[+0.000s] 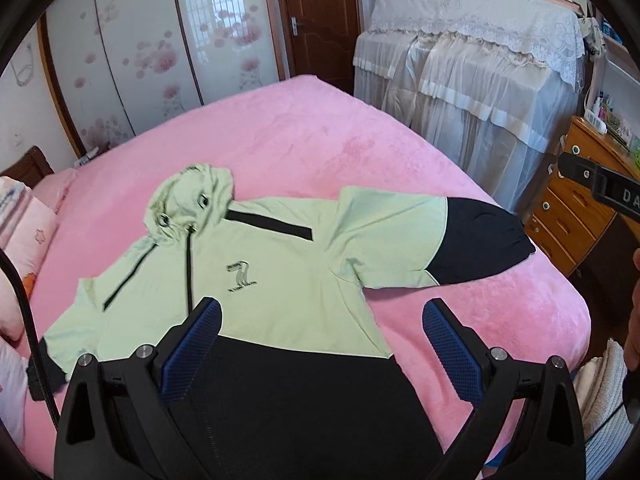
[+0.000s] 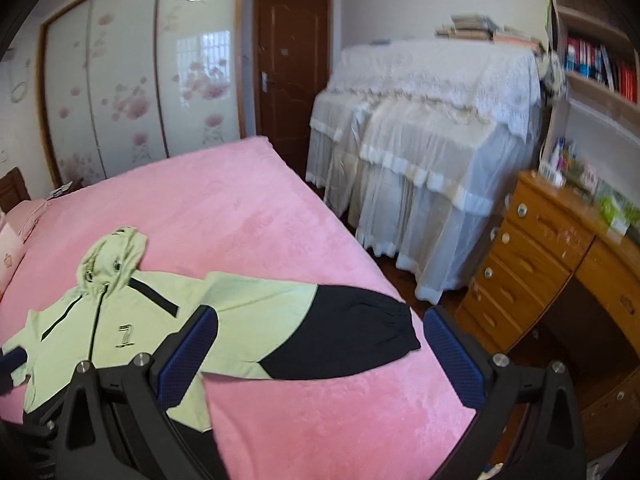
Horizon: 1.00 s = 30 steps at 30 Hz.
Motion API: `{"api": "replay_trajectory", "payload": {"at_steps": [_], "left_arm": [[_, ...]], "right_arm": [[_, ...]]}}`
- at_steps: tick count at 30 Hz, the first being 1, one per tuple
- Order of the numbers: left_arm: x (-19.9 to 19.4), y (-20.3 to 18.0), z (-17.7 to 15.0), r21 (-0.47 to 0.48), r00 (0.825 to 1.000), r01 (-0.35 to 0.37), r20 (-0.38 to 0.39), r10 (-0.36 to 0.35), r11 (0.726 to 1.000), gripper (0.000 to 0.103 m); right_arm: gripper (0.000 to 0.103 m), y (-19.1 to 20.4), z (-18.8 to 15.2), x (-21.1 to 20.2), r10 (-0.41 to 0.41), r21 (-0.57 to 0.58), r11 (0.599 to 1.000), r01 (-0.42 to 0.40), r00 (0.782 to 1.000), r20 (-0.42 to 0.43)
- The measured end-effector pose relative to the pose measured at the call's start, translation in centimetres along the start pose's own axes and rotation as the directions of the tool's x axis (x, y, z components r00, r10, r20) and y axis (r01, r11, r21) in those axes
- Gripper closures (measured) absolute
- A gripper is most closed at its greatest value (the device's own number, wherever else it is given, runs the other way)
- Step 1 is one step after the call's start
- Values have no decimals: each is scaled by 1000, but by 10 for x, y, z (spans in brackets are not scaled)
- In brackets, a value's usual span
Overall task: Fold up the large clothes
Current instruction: 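Reach the right tool to the black sleeve cuff and grasp it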
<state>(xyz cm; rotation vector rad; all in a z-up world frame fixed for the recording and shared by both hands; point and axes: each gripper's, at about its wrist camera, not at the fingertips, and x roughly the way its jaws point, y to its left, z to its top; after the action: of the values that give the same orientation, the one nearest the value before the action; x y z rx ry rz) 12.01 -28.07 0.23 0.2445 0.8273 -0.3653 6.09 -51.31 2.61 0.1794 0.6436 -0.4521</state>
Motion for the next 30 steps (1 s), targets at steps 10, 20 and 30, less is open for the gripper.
{"api": "replay_trajectory", "payload": {"at_steps": [10,20,30], "left_arm": [[110,-9,2,-50,995,30,-96,-35,998,19],[155,-29,-14,-11,998,49,-41,-49,999,19],[165,-17,-13,-67,992,50,-114,-57,997,19]], "right_arm": [[14,-90,-30,146,13,241,969,61,955,-297],[22,-146,-91,238,129,475,871,124,876,-464],[53,-144,-109,262,139,548,822,154,879,-456]]}}
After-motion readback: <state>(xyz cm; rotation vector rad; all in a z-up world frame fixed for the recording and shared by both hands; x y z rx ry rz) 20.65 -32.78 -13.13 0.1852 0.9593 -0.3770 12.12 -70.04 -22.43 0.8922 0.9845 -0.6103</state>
